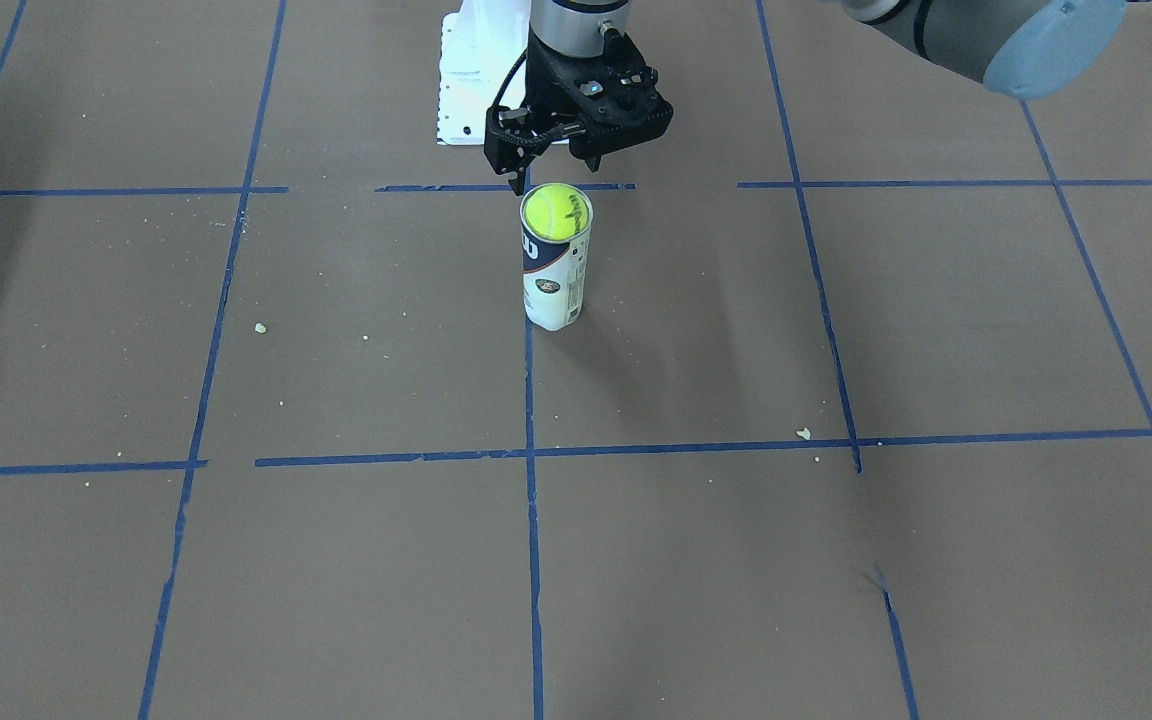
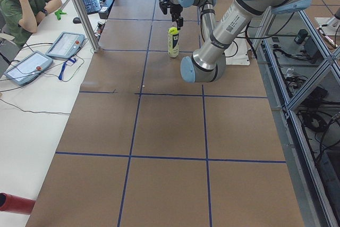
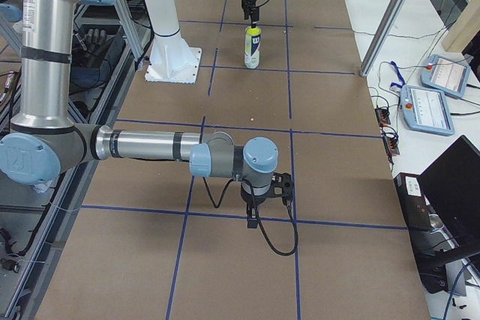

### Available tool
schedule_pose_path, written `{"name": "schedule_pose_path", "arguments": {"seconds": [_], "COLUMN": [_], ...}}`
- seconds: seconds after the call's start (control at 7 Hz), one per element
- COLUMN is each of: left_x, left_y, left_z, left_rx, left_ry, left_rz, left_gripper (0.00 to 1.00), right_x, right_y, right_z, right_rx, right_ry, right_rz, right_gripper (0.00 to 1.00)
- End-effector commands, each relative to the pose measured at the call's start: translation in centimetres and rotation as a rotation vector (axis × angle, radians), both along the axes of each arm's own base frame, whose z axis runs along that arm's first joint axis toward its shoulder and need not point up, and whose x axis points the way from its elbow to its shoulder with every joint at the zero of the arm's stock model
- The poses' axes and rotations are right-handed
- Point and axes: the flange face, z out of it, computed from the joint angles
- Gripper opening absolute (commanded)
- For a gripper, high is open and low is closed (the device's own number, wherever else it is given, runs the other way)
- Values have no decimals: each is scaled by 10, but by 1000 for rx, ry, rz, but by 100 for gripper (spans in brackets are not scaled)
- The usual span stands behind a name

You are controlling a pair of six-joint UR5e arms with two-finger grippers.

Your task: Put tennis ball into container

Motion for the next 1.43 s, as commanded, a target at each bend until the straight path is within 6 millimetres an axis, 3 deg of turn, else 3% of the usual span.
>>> {"name": "schedule_pose_path", "arguments": {"seconds": [0.0,0.29,0.57,0.71,1.0,1.29], "left_x": [-4,-24,-74,-100,-165,-225], "left_y": [1,4,-21,-45,-85,-131], "left_z": [-2,12,68,89,178,306], "left_rx": [6,50,213,272,331,401], "left_ry": [8,11,-51,-84,-109,-137], "left_rz": [-1,17,105,135,224,341], "left_gripper": [100,100,100,100,100,100], "right_x": [0,0,0,0,0,0], "right_y": [0,-1,0,0,0,-1], "right_z": [0,-1,0,0,0,-1], "right_rx": [0,2,0,0,0,2], "right_ry": [1,1,1,1,1,1], "right_rz": [0,0,0,0,0,0], "right_gripper": [100,100,100,100,100,100]}}
